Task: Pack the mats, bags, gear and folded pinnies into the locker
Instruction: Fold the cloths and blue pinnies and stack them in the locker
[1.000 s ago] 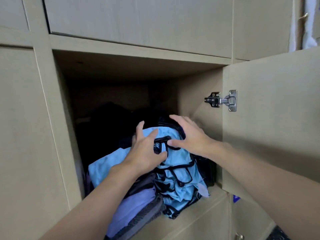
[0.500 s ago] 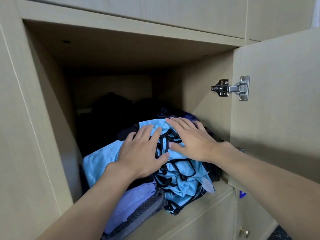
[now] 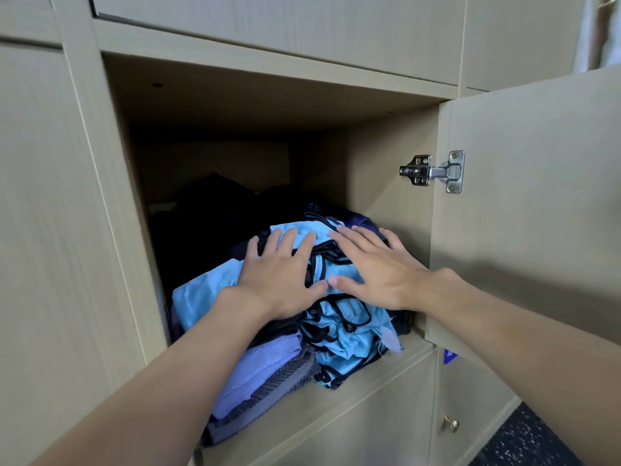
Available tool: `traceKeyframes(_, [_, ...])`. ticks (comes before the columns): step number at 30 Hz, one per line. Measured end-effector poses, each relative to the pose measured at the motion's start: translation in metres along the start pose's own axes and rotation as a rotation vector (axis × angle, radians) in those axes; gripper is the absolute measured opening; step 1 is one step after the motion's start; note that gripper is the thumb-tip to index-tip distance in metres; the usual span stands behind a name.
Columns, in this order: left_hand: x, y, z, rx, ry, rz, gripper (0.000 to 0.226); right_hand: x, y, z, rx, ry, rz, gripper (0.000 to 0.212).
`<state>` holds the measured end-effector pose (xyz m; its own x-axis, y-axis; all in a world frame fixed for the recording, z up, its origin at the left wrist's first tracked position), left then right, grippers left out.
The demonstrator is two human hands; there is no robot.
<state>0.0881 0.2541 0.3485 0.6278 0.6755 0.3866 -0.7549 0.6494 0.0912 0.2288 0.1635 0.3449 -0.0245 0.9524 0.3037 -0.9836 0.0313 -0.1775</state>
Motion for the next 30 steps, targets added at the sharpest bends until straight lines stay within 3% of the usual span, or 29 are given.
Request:
traceKeyframes(11, [-0.039,-0.014,0.031,-0.056,-0.110,-0.065,0.081,-0.053,0.023,0.027,0.052,-0.032,-0.068,0.076])
traceKeyframes(16, [-0.083,-0.043,0.034,-0.248,-0.200,-0.203,0.076,-0.103,0.038,0.017,0.103,-0.041,-0.136,0.071])
traceKeyframes(20, [-0.122,-0.076,0.005,-0.387,-0.087,-0.259,0.064,-0.165,0.047,-0.012,0.155,-0.020,-0.219,0.068])
traceKeyframes(30, [-0.248,-0.187,-0.165,-0.493,0.472,-0.418,0.032,-0.378,0.079,-0.160,0.345,0.280,-0.600,0.064])
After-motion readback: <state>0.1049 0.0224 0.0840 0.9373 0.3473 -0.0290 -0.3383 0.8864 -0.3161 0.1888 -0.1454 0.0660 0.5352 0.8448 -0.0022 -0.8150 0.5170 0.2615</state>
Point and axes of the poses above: each hand's wrist, its own x-axis towards the middle knuckle, its own z-axis out of the back of the hand, y = z × x, the point moved 4 cm from there along x, towards the middle knuckle, and after that the axes turned 9 degrees about z, right-handed, at the moved point
